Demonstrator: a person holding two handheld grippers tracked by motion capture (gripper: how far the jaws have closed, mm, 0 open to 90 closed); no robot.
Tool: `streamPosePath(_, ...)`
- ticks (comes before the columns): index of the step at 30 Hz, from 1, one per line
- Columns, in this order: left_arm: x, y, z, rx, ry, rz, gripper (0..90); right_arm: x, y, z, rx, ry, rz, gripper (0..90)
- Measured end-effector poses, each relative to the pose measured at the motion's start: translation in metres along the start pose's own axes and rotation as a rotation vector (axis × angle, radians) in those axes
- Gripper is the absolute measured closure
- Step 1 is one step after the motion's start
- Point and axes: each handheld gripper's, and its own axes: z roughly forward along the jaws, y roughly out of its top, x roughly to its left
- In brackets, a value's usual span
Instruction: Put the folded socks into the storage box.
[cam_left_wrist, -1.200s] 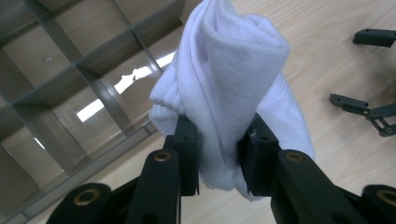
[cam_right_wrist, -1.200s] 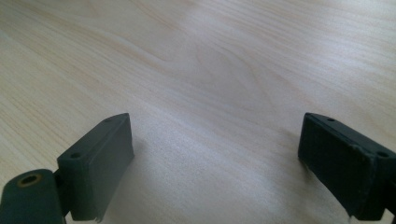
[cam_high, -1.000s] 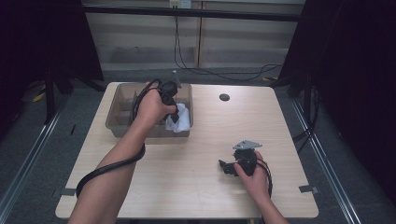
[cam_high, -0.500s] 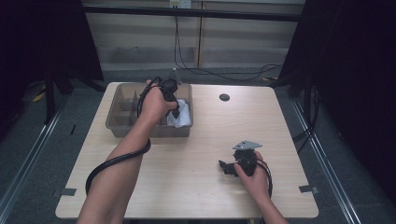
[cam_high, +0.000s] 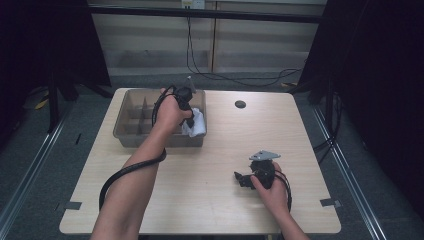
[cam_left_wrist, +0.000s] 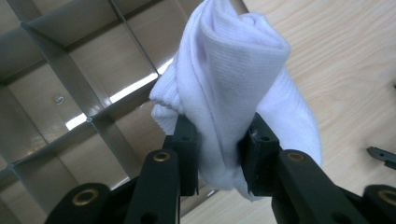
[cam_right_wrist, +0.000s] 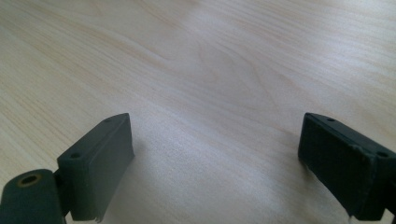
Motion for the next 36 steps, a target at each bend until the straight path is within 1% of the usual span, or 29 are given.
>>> streamPosePath(3, 0.004, -0.001, 0.007, 0.008, -0.01, -0.016, 69.9, 0.0, 0.0, 0.0, 0.0, 0.0, 0.0, 9.7)
streamPosePath(6, 0.005, -0.001, 0.011, 0.01, -0.006, -0.015, 69.4, 0.0, 0.0, 0.0, 0.001, 0.0, 0.002, 9.8)
streamPosePath(8, 0.008, -0.002, 0.016, 0.017, -0.01, -0.027, 68.3, 0.0, 0.0, 0.0, 0.0, 0.001, 0.0, 9.8)
streamPosePath(13, 0.01, -0.003, 0.021, -0.002, -0.005, -0.044, 63.6, 0.0, 0.0, 0.0, 0.0, 0.001, 0.001, 9.8)
streamPosePath(14, 0.01, -0.004, 0.022, -0.01, -0.003, -0.059, 62.0, 0.0, 0.0, 0.0, -0.003, 0.002, -0.003, 9.8)
streamPosePath(15, 0.011, -0.005, 0.021, -0.019, 0.007, -0.057, 59.7, 0.0, 0.0, 0.0, 0.0, 0.001, 0.0, 9.8)
streamPosePath(16, 0.011, -0.005, 0.021, -0.019, 0.007, -0.057, 58.2, 0.0, 0.0, 0.0, -0.001, 0.001, -0.002, 9.8)
streamPosePath(17, 0.011, -0.005, 0.021, -0.026, 0.008, -0.056, 58.2, 0.0, 0.0, 0.0, -0.001, 0.001, -0.002, 9.8)
streamPosePath(19, 0.012, -0.006, 0.019, -0.049, 0.019, -0.051, 53.8, 0.0, 0.0, 0.0, -0.002, 0.001, -0.004, 9.8)
streamPosePath(21, 0.013, -0.007, 0.017, -0.055, 0.02, -0.05, 53.0, 0.0, 0.0, 0.0, -0.002, 0.001, -0.003, 9.8)
streamPosePath(23, 0.013, -0.008, 0.016, -0.056, 0.029, -0.051, 52.3, 0.0, 0.0, 0.0, 0.0, 0.0, 0.001, 9.8)
streamPosePath(24, 0.013, -0.008, 0.015, -0.067, 0.037, -0.05, 51.2, 0.0, 0.0, 0.0, -0.003, 0.002, -0.003, 9.8)
streamPosePath(27, 0.014, -0.009, 0.013, -0.074, 0.048, -0.048, 49.7, 0.0, 0.0, 0.0, -0.002, 0.001, -0.003, 9.8)
streamPosePath(28, 0.014, -0.01, 0.011, -0.082, 0.045, -0.05, 48.6, 0.0, 0.0, 0.0, -0.002, -0.001, -0.003, 9.7)
streamPosePath(29, 0.014, -0.01, 0.011, -0.082, 0.045, -0.05, 48.6, 0.0, 0.0, 0.0, -0.002, -0.001, -0.003, 9.7)
streamPosePath(30, 0.014, -0.01, 0.007, -0.09, 0.056, -0.048, 48.6, 0.0, 0.0, 0.0, -0.002, -0.001, -0.003, 9.8)
streamPosePath(32, 0.014, -0.009, 0.005, -0.095, 0.053, -0.047, 48.6, 0.0, 0.0, 0.0, -0.002, -0.001, -0.003, 9.8)
streamPosePath(33, 0.014, -0.009, 0.004, -0.099, 0.052, -0.053, 48.6, 0.0, 0.0, 0.0, -0.002, -0.001, -0.003, 9.8)
streamPosePath(34, 0.014, -0.009, 0.002, -0.098, 0.06, -0.046, 48.6, 0.0, 0.0, 0.0, -0.002, 0.0, -0.003, 9.8)
streamPosePath(36, 0.012, -0.008, -0.002, -0.106, 0.065, -0.045, 48.6, 0.0, 0.0, 0.0, -0.002, -0.001, -0.003, 9.8)
